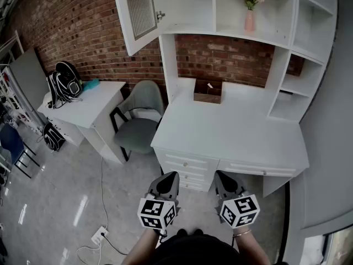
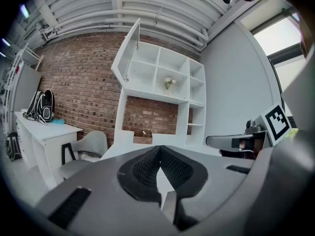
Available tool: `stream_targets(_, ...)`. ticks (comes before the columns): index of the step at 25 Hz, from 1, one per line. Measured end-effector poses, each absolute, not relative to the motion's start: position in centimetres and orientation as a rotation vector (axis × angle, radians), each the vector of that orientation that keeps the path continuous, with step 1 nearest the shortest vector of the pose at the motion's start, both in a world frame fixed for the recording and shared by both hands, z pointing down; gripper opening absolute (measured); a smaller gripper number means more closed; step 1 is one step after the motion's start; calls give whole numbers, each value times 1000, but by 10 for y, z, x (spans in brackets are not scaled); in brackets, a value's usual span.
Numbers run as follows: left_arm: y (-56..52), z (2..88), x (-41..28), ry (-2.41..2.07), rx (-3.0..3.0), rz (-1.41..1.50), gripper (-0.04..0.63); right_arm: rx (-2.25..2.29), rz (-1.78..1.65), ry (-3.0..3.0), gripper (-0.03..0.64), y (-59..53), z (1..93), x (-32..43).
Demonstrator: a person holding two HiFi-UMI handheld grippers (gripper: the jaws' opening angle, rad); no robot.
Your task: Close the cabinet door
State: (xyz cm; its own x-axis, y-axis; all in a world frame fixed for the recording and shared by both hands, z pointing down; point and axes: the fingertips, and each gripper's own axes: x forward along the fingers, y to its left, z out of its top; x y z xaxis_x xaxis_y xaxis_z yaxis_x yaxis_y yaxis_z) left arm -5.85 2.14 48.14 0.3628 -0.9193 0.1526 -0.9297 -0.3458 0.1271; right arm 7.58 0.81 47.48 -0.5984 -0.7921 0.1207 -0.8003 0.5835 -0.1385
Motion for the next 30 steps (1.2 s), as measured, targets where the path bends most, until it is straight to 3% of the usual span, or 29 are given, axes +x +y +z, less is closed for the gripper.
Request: stream_targets(30, -6, 463, -85, -1846, 2310, 98, 11, 1279, 241, -2815, 0, -27, 455, 79)
